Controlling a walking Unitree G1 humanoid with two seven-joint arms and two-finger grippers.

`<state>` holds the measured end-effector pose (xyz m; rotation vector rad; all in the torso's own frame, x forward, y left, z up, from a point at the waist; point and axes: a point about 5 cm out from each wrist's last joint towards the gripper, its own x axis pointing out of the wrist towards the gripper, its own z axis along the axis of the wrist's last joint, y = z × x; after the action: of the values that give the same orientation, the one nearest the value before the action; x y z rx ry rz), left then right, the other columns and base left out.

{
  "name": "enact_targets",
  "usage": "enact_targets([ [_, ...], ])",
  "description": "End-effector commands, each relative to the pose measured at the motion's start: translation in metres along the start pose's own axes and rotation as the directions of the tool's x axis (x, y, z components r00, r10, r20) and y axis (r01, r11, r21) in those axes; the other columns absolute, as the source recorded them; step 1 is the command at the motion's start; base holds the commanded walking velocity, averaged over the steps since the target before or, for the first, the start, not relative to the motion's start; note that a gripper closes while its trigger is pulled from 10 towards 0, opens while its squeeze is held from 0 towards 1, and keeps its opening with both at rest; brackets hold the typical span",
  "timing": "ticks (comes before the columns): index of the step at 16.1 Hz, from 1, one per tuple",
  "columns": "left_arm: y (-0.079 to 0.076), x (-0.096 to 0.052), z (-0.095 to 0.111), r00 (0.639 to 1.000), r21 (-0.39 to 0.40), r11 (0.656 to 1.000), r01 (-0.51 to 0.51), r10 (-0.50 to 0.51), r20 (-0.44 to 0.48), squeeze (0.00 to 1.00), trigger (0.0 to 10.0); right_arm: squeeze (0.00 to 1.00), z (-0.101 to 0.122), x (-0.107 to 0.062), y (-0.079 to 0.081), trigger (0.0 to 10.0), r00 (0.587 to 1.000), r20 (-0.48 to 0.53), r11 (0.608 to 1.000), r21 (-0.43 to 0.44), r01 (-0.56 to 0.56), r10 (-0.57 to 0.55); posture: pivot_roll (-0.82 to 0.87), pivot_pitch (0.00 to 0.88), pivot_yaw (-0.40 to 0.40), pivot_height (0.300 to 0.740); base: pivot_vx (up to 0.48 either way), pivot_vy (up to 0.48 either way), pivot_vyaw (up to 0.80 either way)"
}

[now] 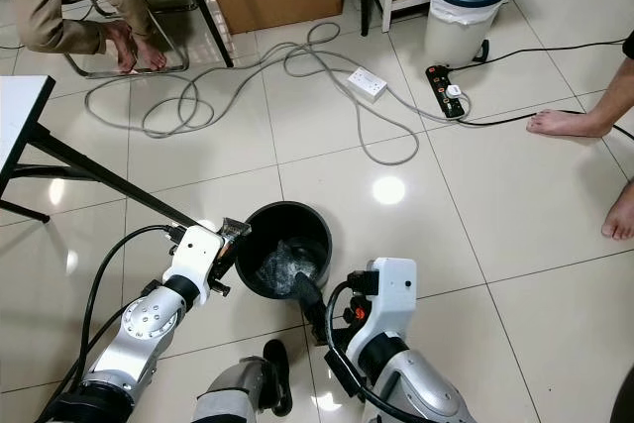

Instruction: Picking trash to rubbish bin

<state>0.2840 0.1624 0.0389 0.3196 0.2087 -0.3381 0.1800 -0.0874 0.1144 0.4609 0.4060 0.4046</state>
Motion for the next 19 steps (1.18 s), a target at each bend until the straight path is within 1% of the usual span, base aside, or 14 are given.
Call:
enact_targets([
  [1, -0.003, -0.005, -0.012, 0.999, -0.003, 1.0, 0.015, -0.015, -0.045, 0.0, 10.0, 0.0, -0.002, -0.001, 0.008, 10.0, 1.0, -0.01, 1.0, 0.015, -0.026, 0.026, -0.11, 0.358, 0.117, 0.74, 0.0, 0.0, 0.0],
  [3, -0.004, -0.005, -0.013, 0.999, -0.004, 1.0, 0.017, -0.017, -0.047, 0.0, 10.0, 0.0, -0.002, -0.001, 0.007, 10.0, 1.0, -0.01, 1.0, 0.014, -0.027, 0.027, -0.11, 0.353, 0.114, 0.74, 0.0, 0.0, 0.0],
  [14, -0.004, -0.008, -0.022, 0.997, -0.005, 1.0, 0.007, -0.007, -0.079, 0.0, 10.0, 0.0, -0.001, -0.001, 0.009, 10.0, 0.999, -0.012, 0.999, 0.007, -0.036, 0.036, -0.11, 0.351, 0.115, 0.74, 0.29, 0.0, 0.0],
  [19, -0.002, -0.01, -0.026, 0.995, 0.001, 1.0, -0.001, 0.001, -0.097, 0.0, 10.0, 0.0, -0.002, -0.002, 0.009, 10.0, 0.999, -0.015, 0.999, 0.003, -0.037, 0.037, -0.11, 0.35, 0.112, 0.74, 0.38, 0.0, 0.0],
])
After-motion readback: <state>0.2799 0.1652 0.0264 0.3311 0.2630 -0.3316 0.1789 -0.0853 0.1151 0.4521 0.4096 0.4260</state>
